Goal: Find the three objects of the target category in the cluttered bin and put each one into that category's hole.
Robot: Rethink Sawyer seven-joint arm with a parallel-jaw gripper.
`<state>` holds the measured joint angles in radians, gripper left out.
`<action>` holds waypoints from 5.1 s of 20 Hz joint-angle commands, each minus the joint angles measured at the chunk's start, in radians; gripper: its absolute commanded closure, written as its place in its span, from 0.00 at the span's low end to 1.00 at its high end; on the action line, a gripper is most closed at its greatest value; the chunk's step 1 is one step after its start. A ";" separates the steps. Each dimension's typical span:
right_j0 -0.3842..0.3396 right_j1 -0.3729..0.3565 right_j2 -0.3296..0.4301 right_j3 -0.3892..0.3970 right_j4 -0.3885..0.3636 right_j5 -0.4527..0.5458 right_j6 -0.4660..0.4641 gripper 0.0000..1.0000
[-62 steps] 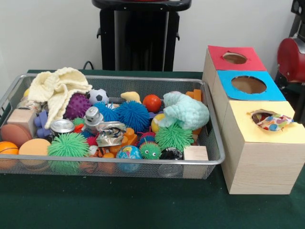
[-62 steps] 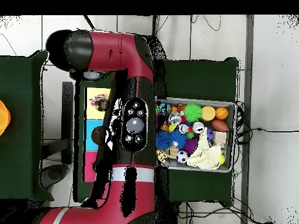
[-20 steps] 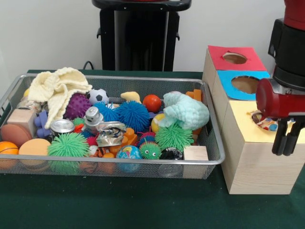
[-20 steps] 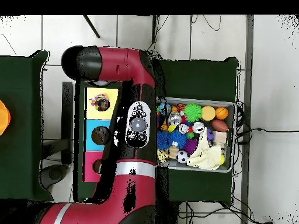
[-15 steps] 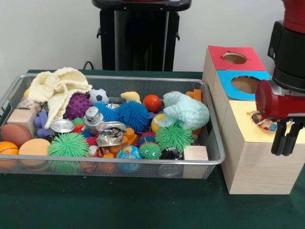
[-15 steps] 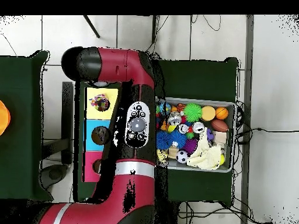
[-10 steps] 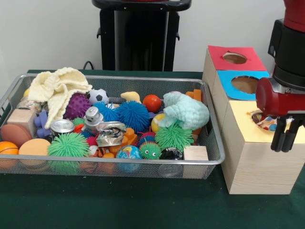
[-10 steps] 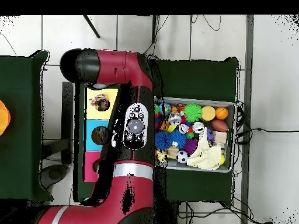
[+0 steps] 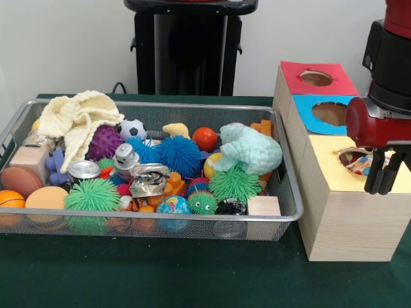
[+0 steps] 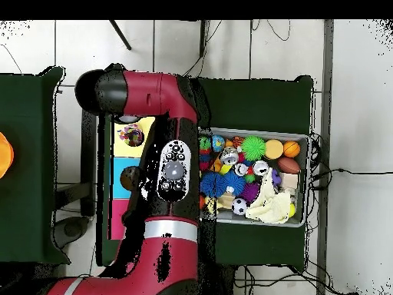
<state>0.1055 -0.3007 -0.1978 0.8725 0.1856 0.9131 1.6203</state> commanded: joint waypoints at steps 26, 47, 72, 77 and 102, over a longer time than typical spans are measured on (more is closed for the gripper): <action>0.004 -0.034 0.096 0.246 -0.050 -0.074 0.071 1.00; 0.048 -0.042 0.080 0.277 -0.039 -0.091 0.123 1.00; 0.043 -0.068 0.107 0.423 -0.052 -0.217 0.105 1.00; 0.048 -0.064 0.110 0.413 -0.051 -0.210 0.106 1.00; 0.066 -0.115 0.121 0.510 -0.050 -0.240 0.119 1.00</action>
<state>0.1741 -0.4071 -0.1750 1.1887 0.1535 0.7117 1.6203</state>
